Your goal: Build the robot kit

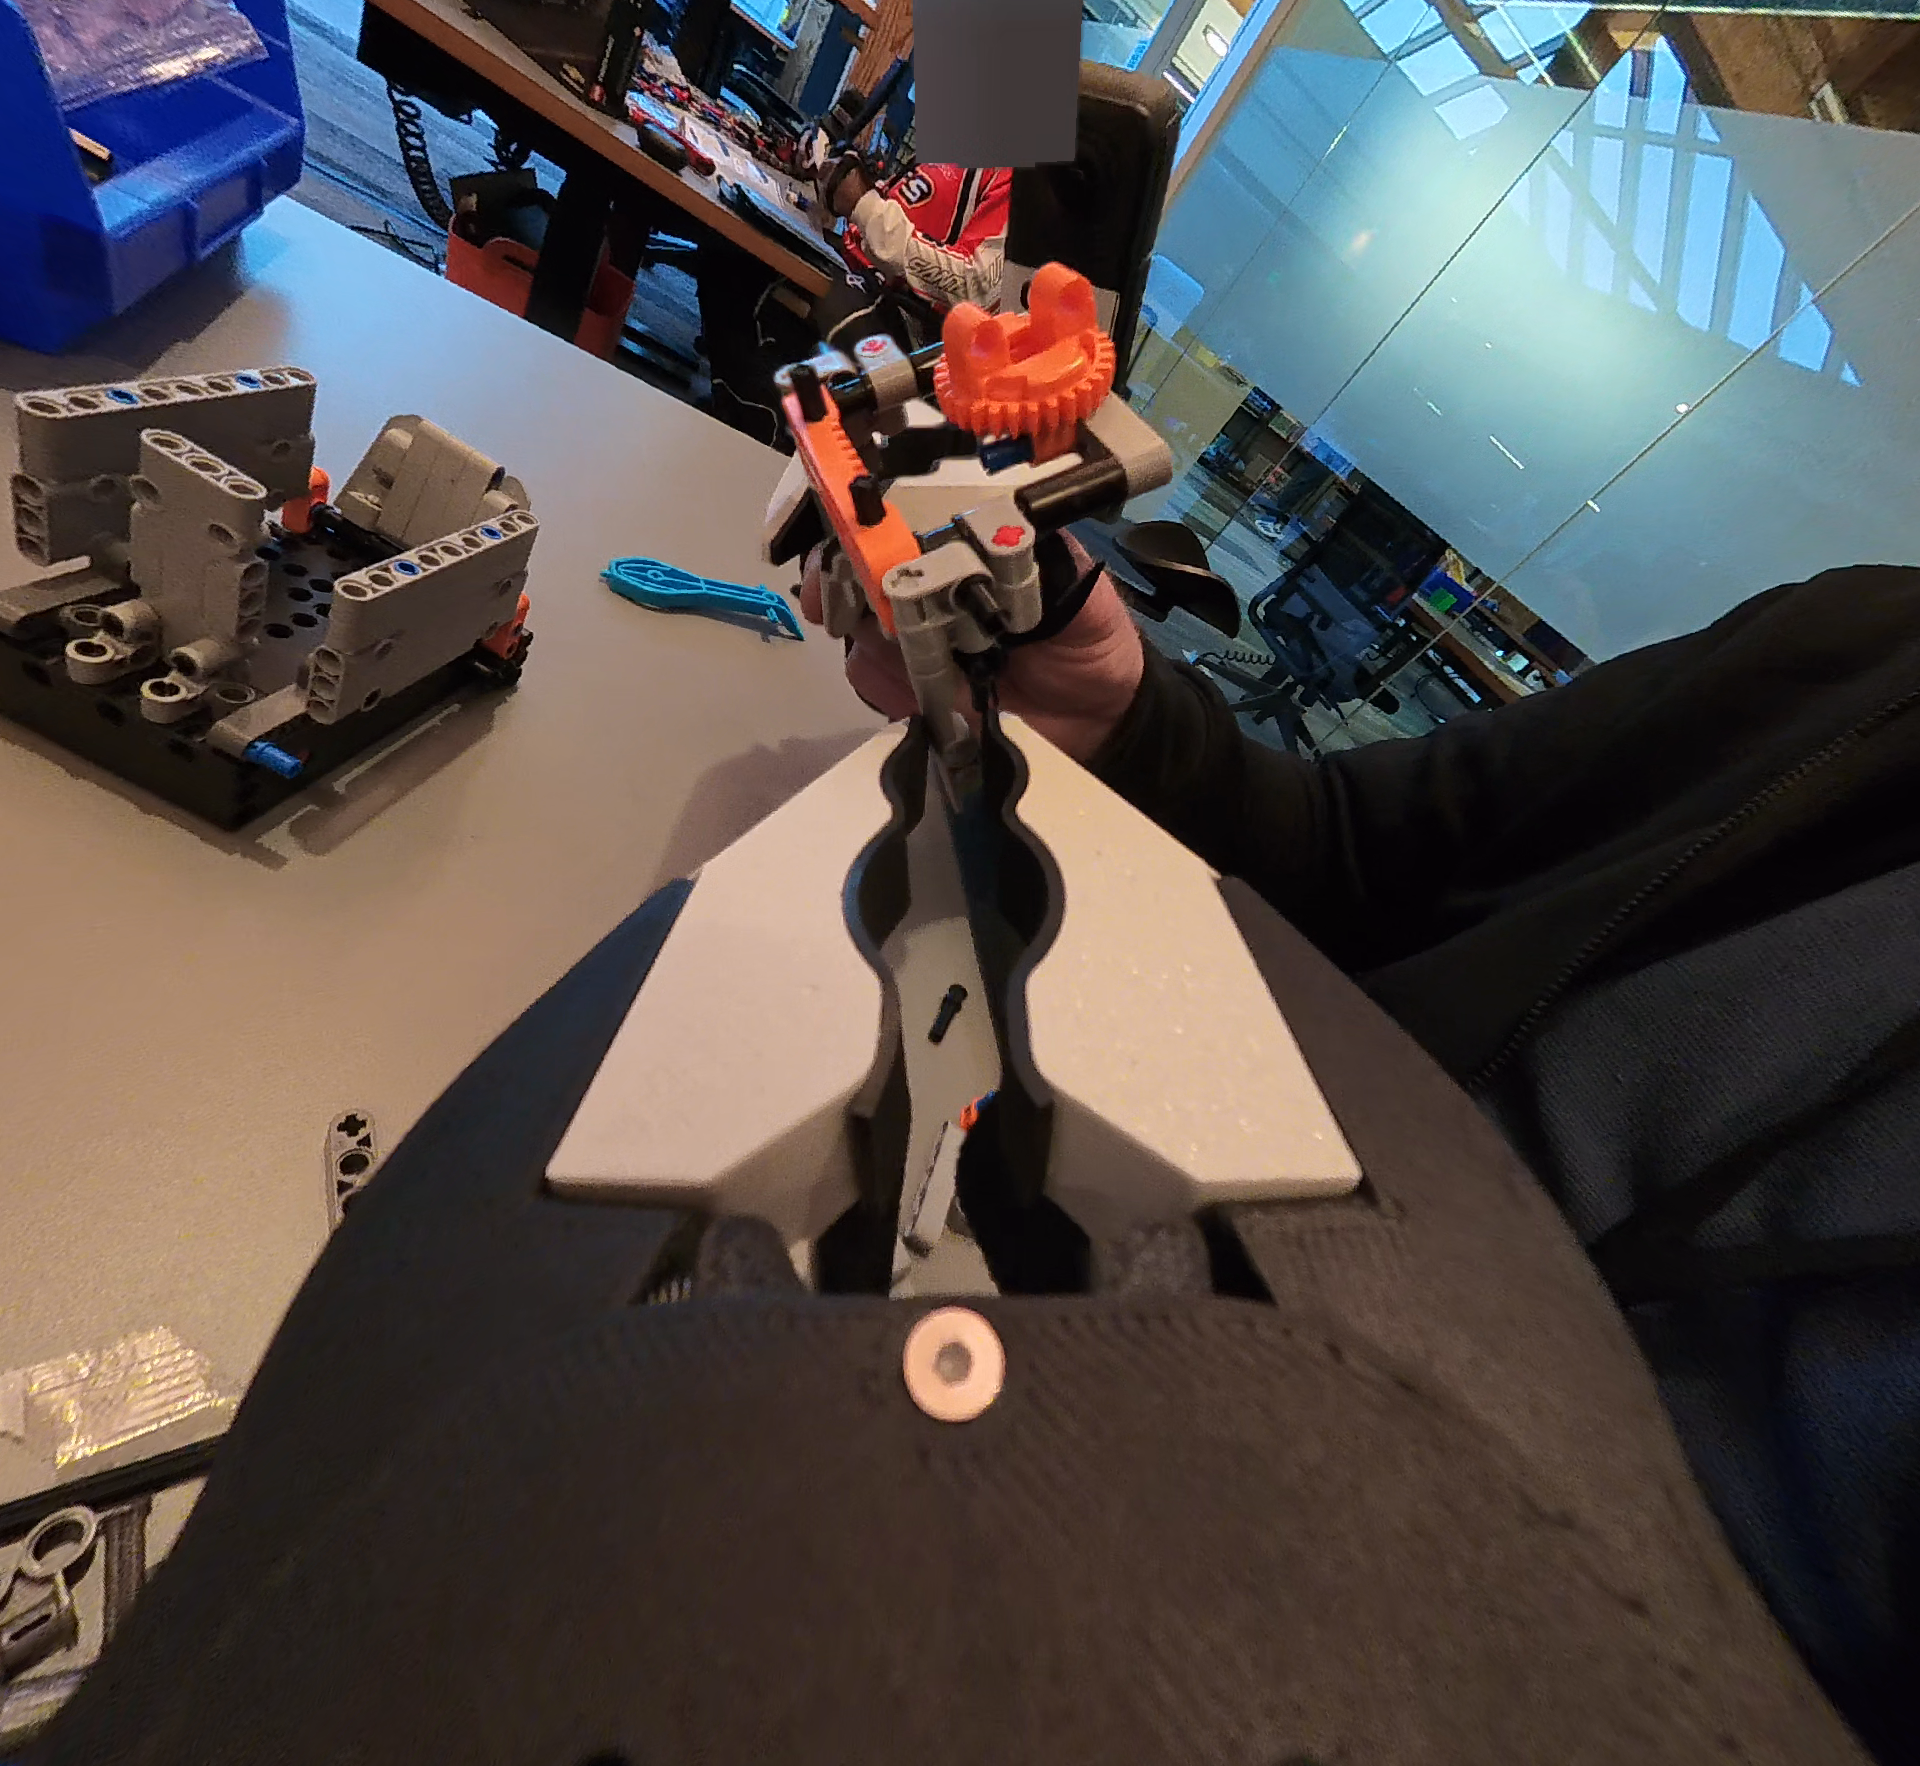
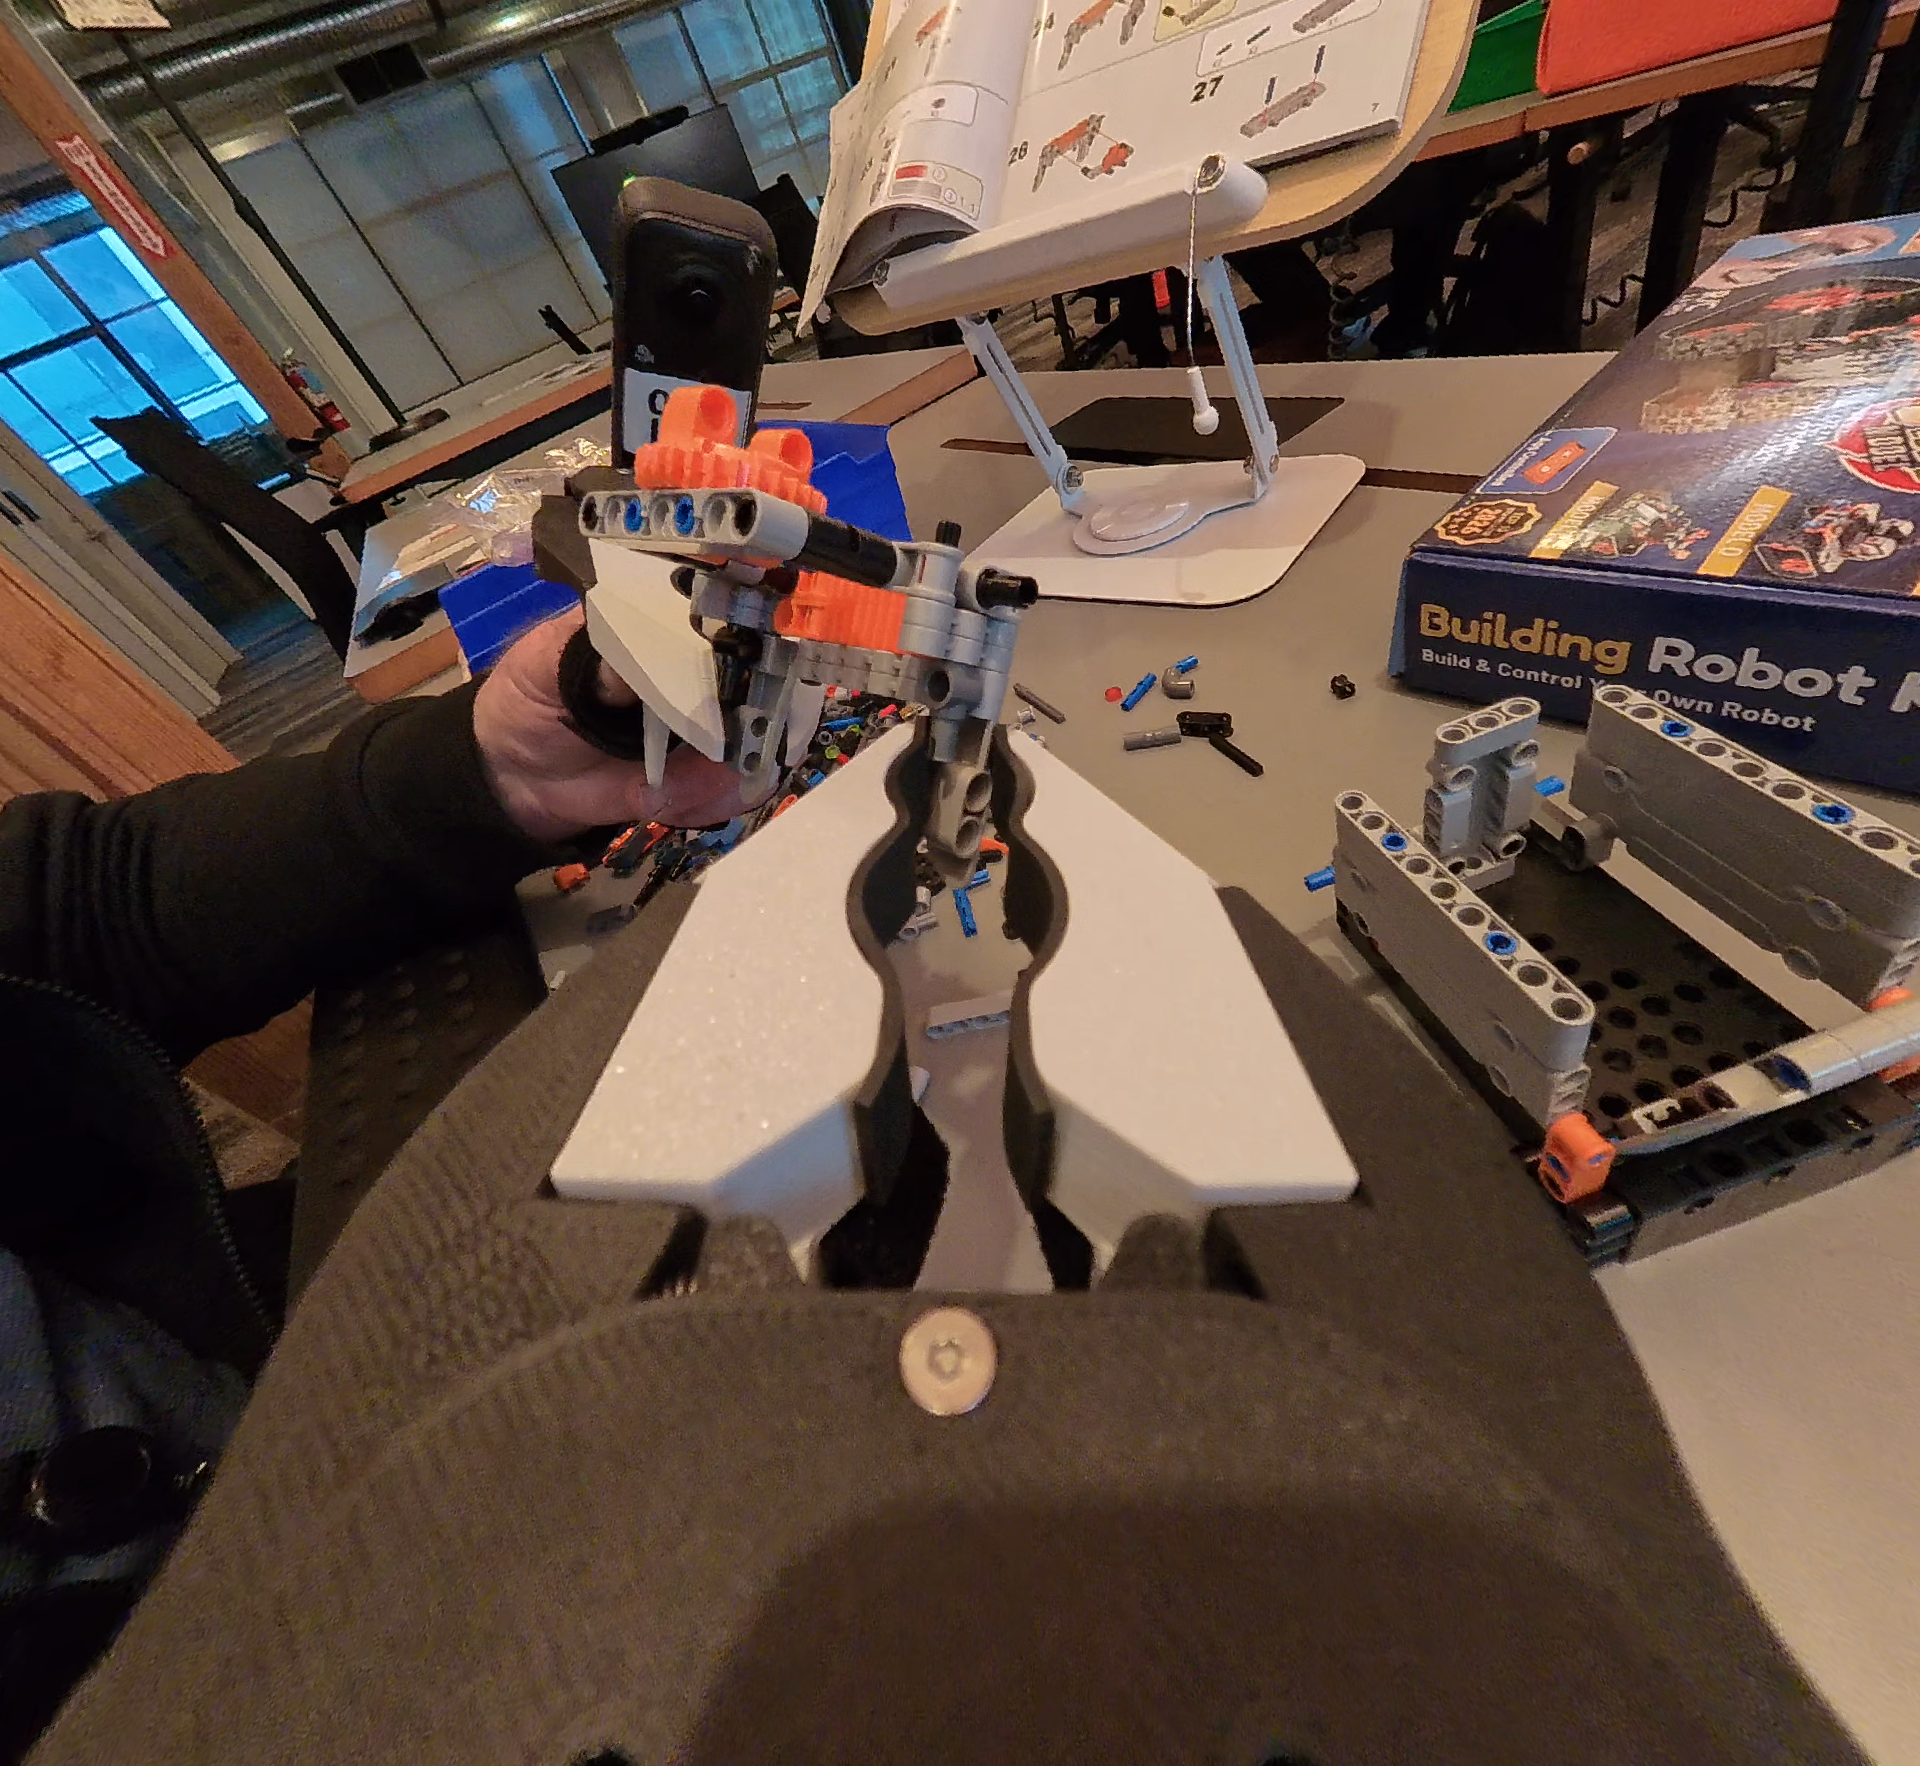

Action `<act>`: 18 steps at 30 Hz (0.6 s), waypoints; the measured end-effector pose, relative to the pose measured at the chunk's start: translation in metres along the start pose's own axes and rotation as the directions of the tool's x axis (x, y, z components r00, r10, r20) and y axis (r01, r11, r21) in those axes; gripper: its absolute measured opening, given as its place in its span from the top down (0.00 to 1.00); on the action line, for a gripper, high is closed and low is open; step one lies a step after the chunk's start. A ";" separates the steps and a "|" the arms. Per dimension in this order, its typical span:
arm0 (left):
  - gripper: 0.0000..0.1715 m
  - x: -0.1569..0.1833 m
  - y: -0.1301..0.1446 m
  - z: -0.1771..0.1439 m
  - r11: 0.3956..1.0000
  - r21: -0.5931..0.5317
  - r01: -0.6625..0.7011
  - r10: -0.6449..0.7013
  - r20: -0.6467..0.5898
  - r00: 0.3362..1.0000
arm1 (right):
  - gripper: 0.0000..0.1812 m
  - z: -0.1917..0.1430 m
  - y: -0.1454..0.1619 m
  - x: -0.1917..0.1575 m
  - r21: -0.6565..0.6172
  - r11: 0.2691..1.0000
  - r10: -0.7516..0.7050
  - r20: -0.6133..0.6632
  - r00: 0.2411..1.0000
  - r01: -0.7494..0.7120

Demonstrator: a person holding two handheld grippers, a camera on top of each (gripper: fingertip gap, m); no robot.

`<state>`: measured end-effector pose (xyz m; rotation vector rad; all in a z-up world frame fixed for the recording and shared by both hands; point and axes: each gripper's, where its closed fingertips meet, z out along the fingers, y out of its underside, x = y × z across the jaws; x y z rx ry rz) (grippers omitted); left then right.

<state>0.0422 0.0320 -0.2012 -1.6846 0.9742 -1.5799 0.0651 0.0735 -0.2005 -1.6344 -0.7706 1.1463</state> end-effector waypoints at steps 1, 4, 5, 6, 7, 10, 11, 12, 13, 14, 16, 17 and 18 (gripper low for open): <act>0.96 -0.001 0.000 0.000 1.000 -0.001 0.004 -0.004 -0.002 1.000 | 0.96 0.000 0.000 0.000 0.000 1.000 0.002 0.001 1.000 -0.002; 0.94 0.000 0.003 0.001 1.000 -0.017 0.011 -0.011 -0.012 1.000 | 0.95 0.000 0.002 -0.001 -0.007 1.000 0.011 0.010 1.000 -0.011; 0.91 -0.002 0.003 0.001 1.000 -0.015 0.011 -0.011 0.002 1.000 | 0.95 0.000 0.001 -0.001 -0.010 1.000 0.013 0.012 1.000 -0.013; 0.86 -0.005 0.002 0.000 1.000 -0.012 0.009 -0.008 0.018 1.000 | 0.95 -0.002 0.001 -0.001 -0.013 1.000 0.017 0.012 1.000 -0.017; 0.83 -0.006 0.000 -0.003 1.000 -0.011 0.003 -0.003 0.033 0.999 | 0.95 -0.004 0.001 0.001 -0.019 1.000 0.021 0.008 1.000 -0.021; 0.82 -0.013 -0.007 -0.014 0.999 0.000 -0.041 0.041 0.108 0.993 | 0.95 -0.013 0.006 0.010 -0.055 0.997 0.047 -0.021 0.999 -0.048; 0.82 -0.015 -0.010 -0.018 0.999 0.007 -0.046 0.044 0.128 0.991 | 0.95 -0.017 0.010 0.014 -0.078 0.995 0.063 -0.031 0.998 -0.065; 0.82 -0.017 -0.011 -0.021 0.998 0.013 -0.053 0.051 0.146 0.988 | 0.95 -0.020 0.016 0.019 -0.110 0.991 0.077 -0.041 0.996 -0.081; 0.82 -0.019 -0.012 -0.024 0.998 0.016 -0.058 0.055 0.158 0.986 | 0.95 -0.023 0.022 0.023 -0.141 0.986 0.083 -0.051 0.995 -0.090; 0.82 -0.020 -0.012 -0.025 0.998 0.016 -0.059 0.056 0.164 0.985 | 0.95 -0.027 0.028 0.026 -0.173 0.980 0.087 -0.065 0.994 -0.097; 0.83 -0.024 -0.011 -0.025 0.999 0.014 -0.052 0.049 0.179 0.983 | 0.95 -0.034 0.042 0.035 -0.251 0.963 0.075 -0.107 0.991 -0.100; 0.83 -0.027 -0.009 -0.025 0.999 0.006 -0.044 0.042 0.188 0.981 | 0.95 -0.037 0.050 0.039 -0.292 0.951 0.063 -0.130 0.989 -0.099; 0.83 -0.028 -0.007 -0.024 0.999 -0.003 -0.038 0.038 0.193 0.980 | 0.95 -0.041 0.057 0.044 -0.331 0.938 0.051 -0.154 0.987 -0.100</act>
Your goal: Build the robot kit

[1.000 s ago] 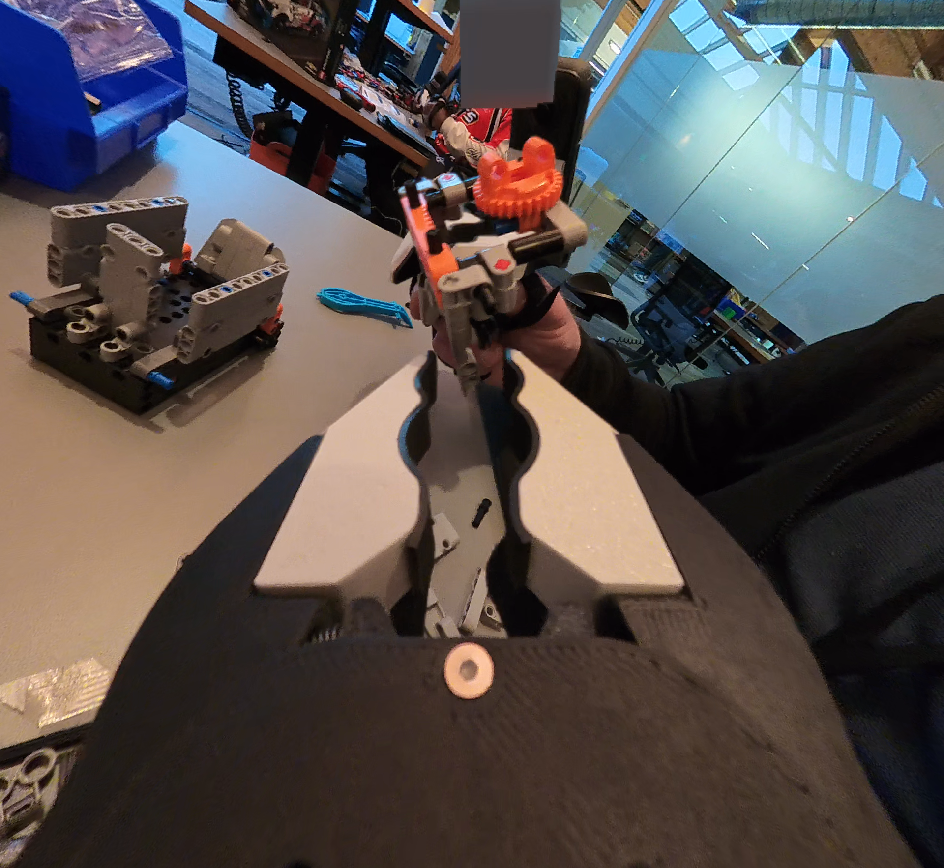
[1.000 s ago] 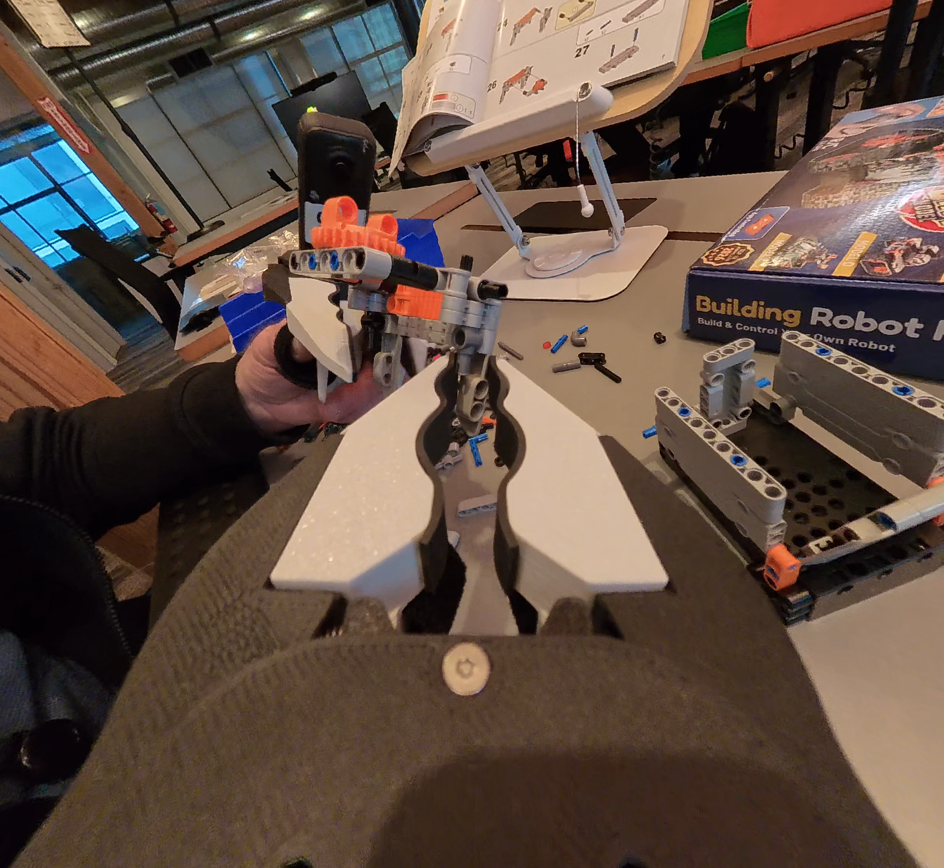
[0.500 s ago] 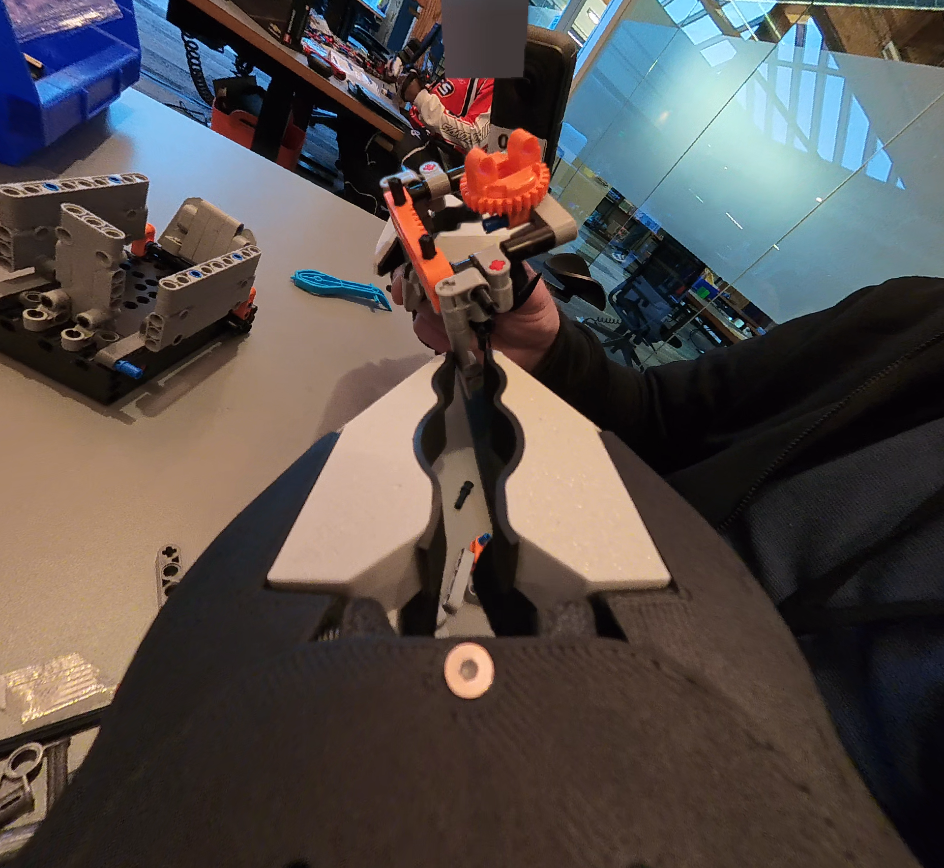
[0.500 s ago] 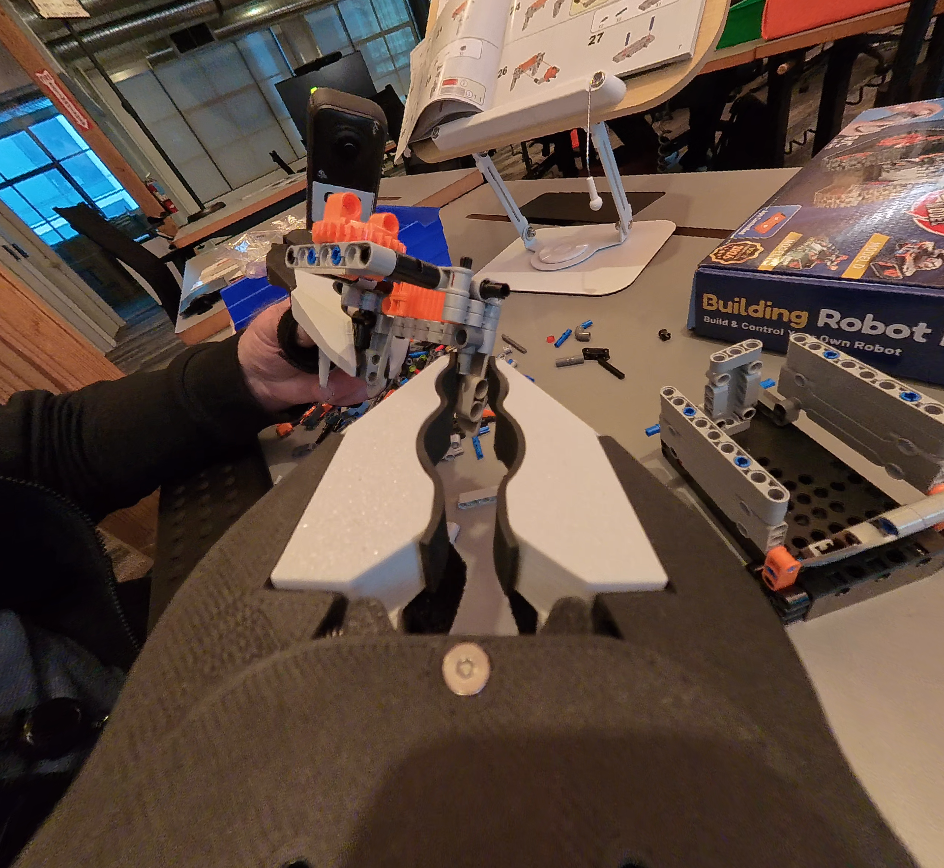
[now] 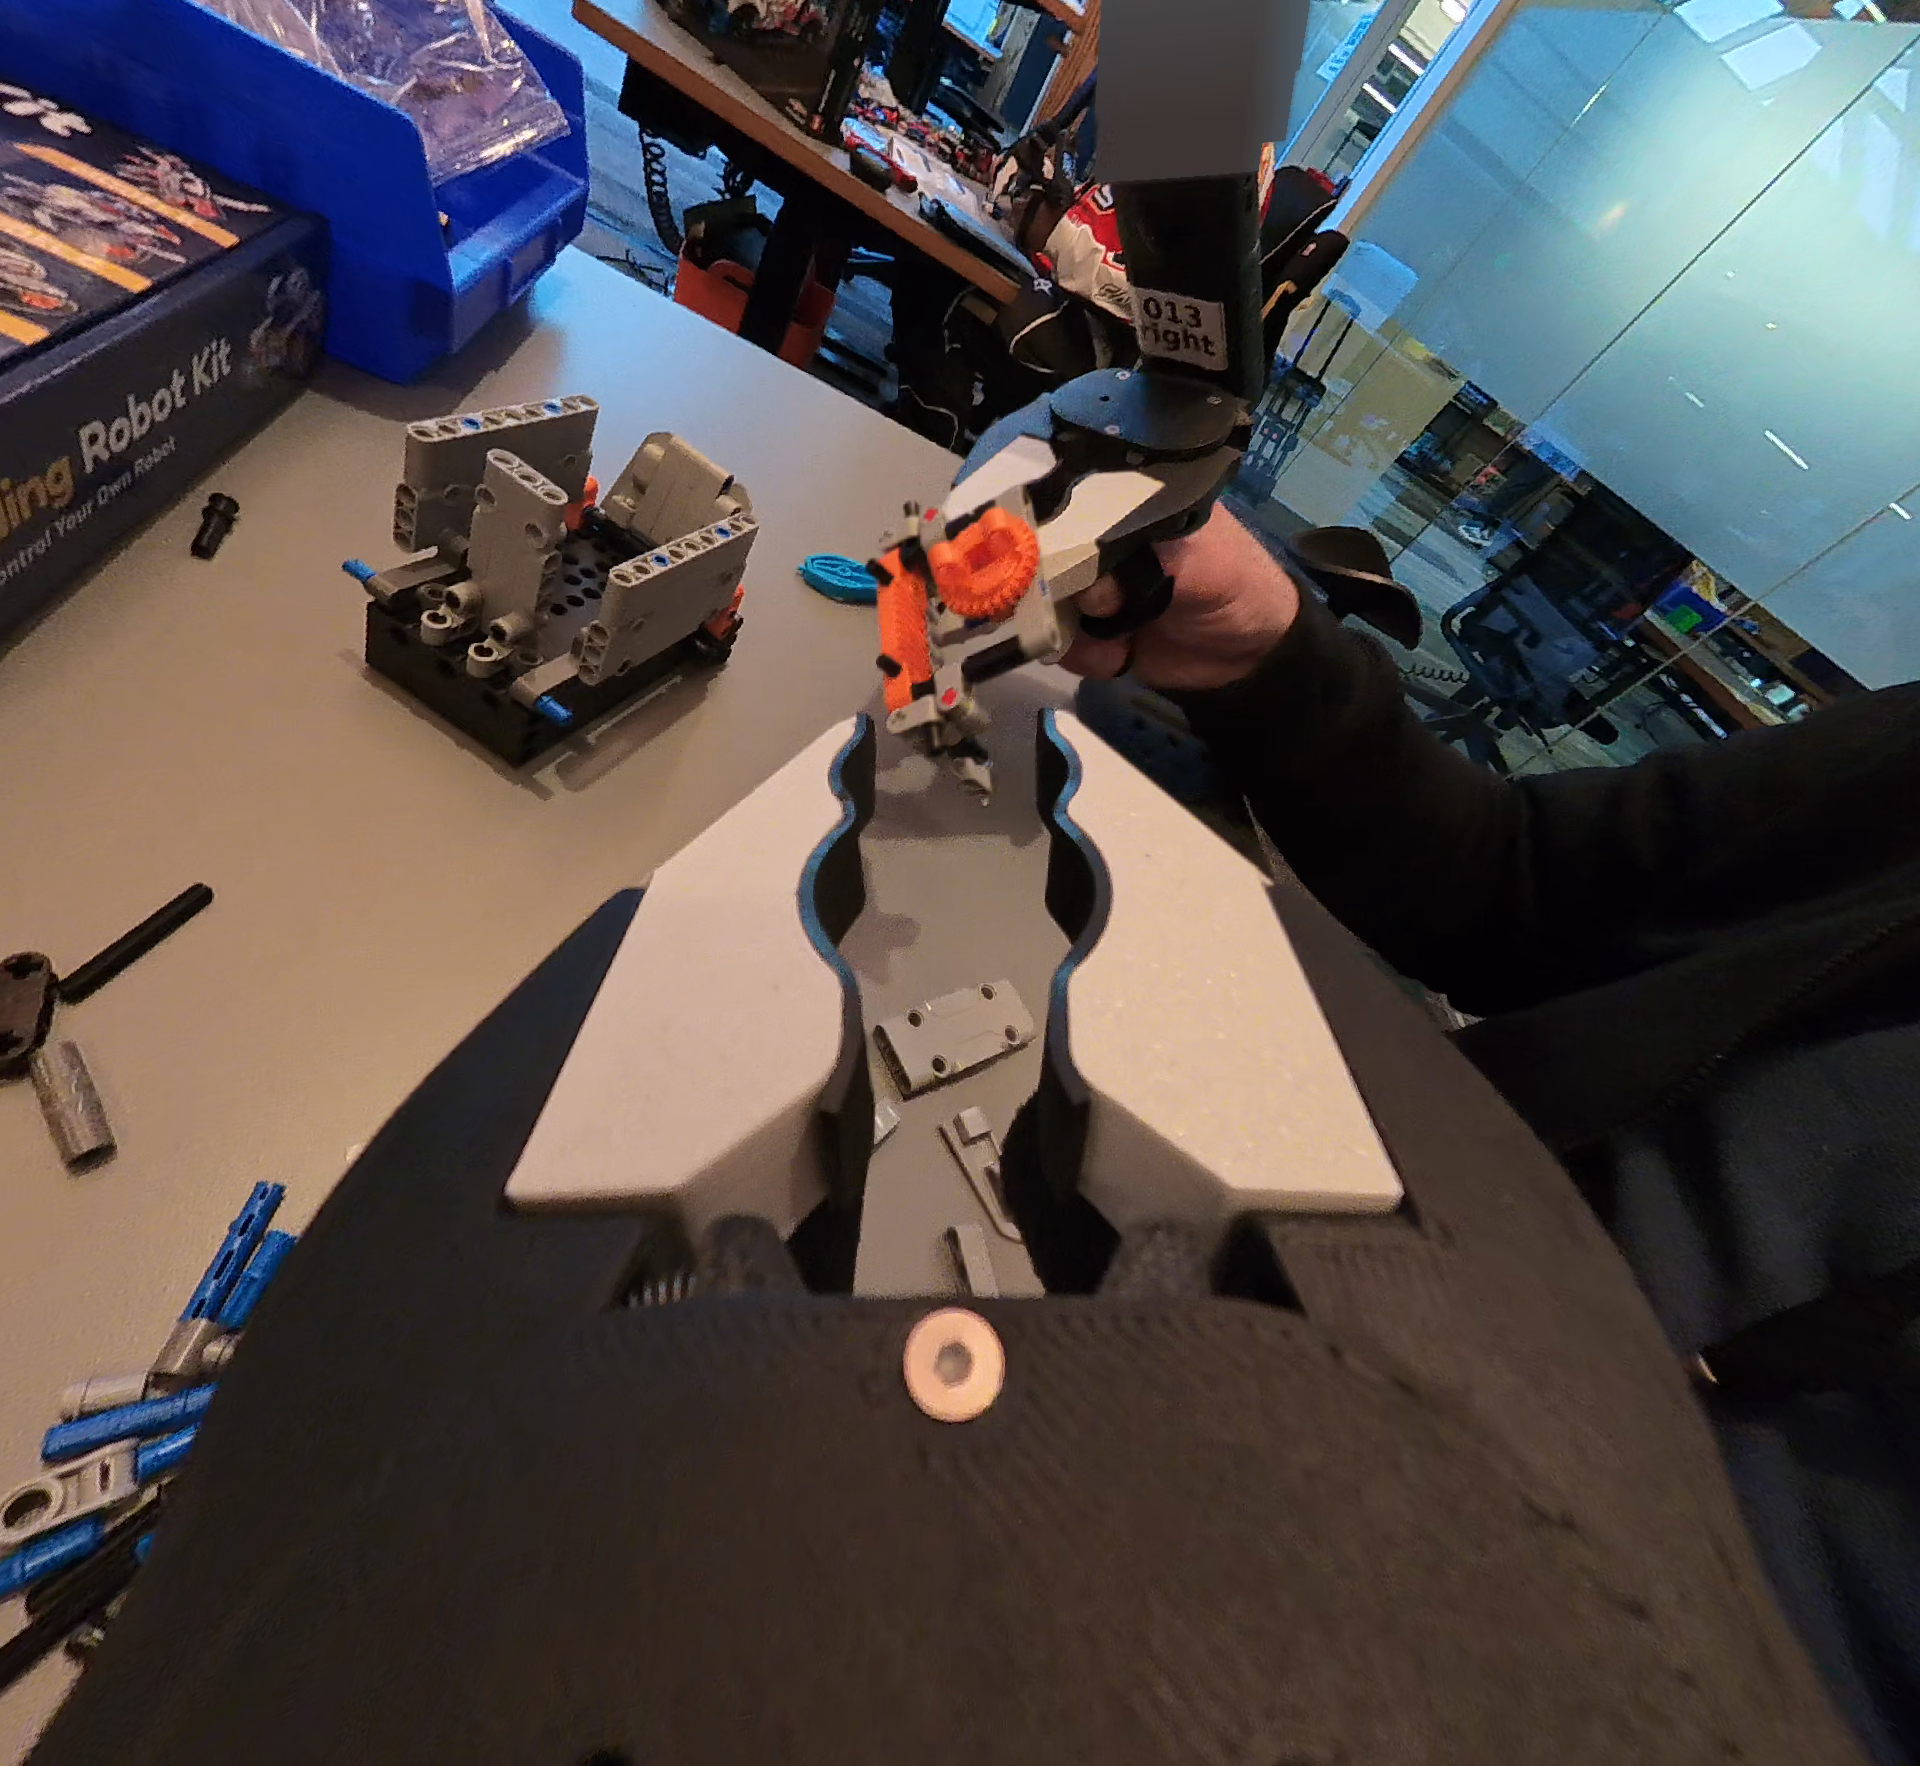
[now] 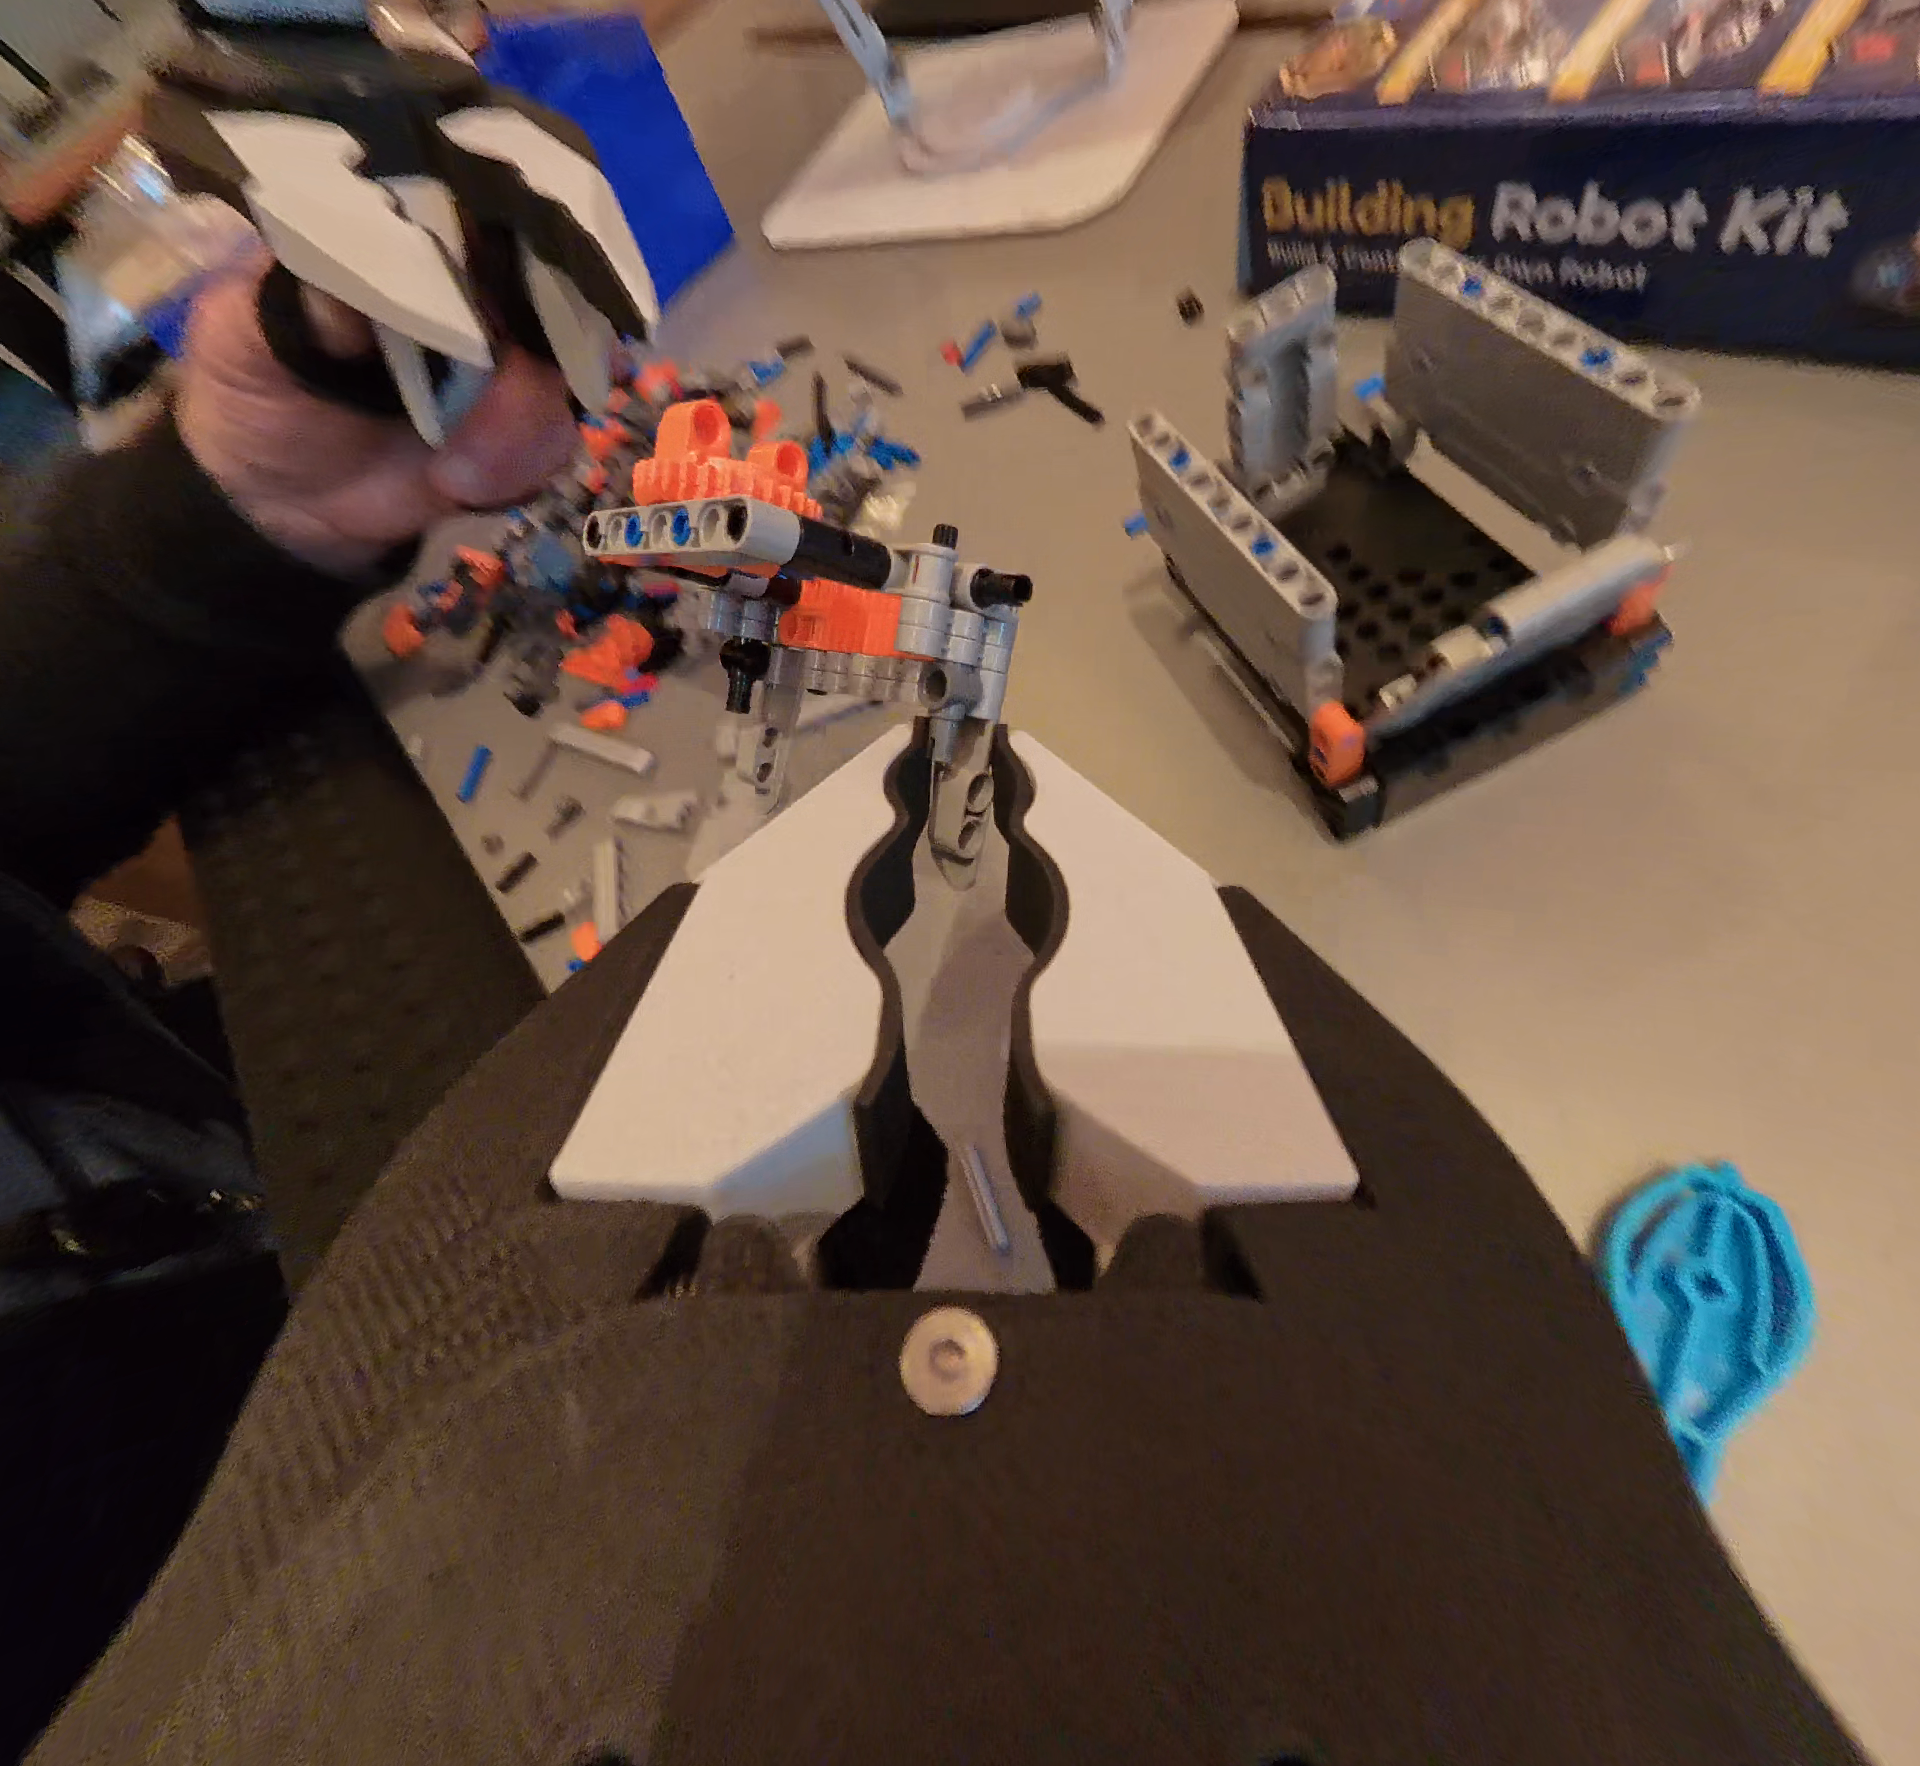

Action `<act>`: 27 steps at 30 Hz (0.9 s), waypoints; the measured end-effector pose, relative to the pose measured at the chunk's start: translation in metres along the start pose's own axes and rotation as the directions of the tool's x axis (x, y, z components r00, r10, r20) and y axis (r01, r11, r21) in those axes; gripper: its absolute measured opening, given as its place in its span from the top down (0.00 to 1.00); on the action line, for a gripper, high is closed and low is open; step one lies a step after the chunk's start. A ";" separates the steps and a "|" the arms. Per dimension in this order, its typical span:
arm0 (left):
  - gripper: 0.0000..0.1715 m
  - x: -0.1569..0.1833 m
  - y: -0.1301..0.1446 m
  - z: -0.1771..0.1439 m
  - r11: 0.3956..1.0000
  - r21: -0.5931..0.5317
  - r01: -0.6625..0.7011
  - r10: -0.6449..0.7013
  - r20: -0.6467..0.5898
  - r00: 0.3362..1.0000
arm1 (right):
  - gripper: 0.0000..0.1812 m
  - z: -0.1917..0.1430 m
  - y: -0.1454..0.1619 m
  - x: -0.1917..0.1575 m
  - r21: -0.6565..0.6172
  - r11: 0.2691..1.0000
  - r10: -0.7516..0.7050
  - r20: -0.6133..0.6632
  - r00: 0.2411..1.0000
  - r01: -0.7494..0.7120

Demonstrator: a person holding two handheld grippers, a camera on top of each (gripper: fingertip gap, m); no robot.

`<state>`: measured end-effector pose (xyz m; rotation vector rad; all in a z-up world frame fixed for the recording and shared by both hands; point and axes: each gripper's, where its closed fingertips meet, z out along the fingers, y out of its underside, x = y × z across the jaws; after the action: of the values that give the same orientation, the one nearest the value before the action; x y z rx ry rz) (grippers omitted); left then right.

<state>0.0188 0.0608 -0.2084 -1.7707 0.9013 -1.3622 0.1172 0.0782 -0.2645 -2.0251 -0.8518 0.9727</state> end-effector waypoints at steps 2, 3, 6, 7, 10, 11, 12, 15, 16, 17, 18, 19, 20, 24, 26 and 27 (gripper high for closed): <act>0.84 -0.001 0.003 0.002 1.000 -0.007 0.000 0.000 0.006 1.000 | 0.95 0.000 0.014 0.010 -0.071 0.997 -0.012 -0.052 0.999 0.009; 0.84 -0.002 0.004 0.003 1.000 -0.014 0.001 0.000 0.011 1.000 | 0.95 -0.001 0.019 0.014 -0.102 0.995 -0.019 -0.072 0.997 0.012; 0.85 -0.004 0.009 0.007 0.999 -0.041 -0.005 0.006 0.029 1.000 | 0.95 -0.001 0.034 0.021 -0.180 0.984 -0.033 -0.110 0.993 0.013; 0.85 -0.004 0.010 0.008 0.999 -0.045 -0.004 0.005 0.028 1.000 | 0.95 -0.001 0.038 0.024 -0.201 0.980 -0.040 -0.124 0.992 0.014; 0.86 -0.005 0.013 0.010 0.998 -0.058 -0.001 0.003 0.031 1.000 | 0.95 0.001 0.046 0.030 -0.246 0.969 -0.047 -0.154 0.987 0.008; 0.86 -0.006 0.014 0.011 0.998 -0.062 0.001 0.001 0.034 0.999 | 0.95 0.001 0.049 0.032 -0.261 0.965 -0.052 -0.168 0.984 0.007; 0.86 -0.007 0.015 0.011 0.998 -0.064 0.004 -0.002 0.035 0.999 | 0.95 0.002 0.051 0.035 -0.273 0.962 -0.059 -0.183 0.981 0.007; 0.86 -0.009 0.015 0.011 0.998 -0.064 0.013 -0.011 0.041 0.999 | 0.95 0.003 0.055 0.041 -0.285 0.959 -0.068 -0.211 0.975 0.005; 0.86 -0.009 0.015 0.011 0.998 -0.063 0.016 -0.013 0.041 0.999 | 0.94 0.003 0.056 0.043 -0.291 0.957 -0.080 -0.224 0.971 0.011; 0.86 -0.009 0.016 0.011 0.998 -0.062 0.017 -0.015 0.041 0.999 | 0.94 0.003 0.057 0.044 -0.298 0.954 -0.090 -0.233 0.968 0.017; 0.86 -0.010 0.016 0.011 0.998 -0.064 0.018 -0.015 0.042 0.999 | 0.94 0.003 0.057 0.045 -0.304 0.952 -0.097 -0.239 0.966 0.020; 0.86 -0.010 0.017 0.011 0.998 -0.067 0.018 -0.015 0.043 0.999 | 0.94 0.002 0.058 0.046 -0.310 0.950 -0.102 -0.244 0.964 0.023; 0.86 -0.010 0.017 0.012 0.997 -0.069 0.018 -0.015 0.044 0.999 | 0.94 0.002 0.058 0.048 -0.313 0.950 -0.104 -0.249 0.963 0.022; 0.86 -0.010 0.016 0.011 0.998 -0.068 0.016 -0.013 0.048 0.999 | 0.91 0.000 0.057 0.050 -0.302 0.953 -0.097 -0.259 0.961 0.015; 0.86 -0.011 0.016 0.011 0.998 -0.066 0.017 -0.014 0.050 0.999 | 0.90 -0.002 0.057 0.051 -0.305 0.952 -0.108 -0.269 0.957 0.022; 0.86 -0.011 0.016 0.011 0.998 -0.065 0.018 -0.015 0.051 0.999 | 0.90 -0.004 0.056 0.051 -0.302 0.953 -0.109 -0.273 0.956 0.023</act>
<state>0.0255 0.0638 -0.2293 -1.8570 0.9154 -1.3062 0.1599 0.0886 -0.3268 -2.3027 -0.9409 0.5150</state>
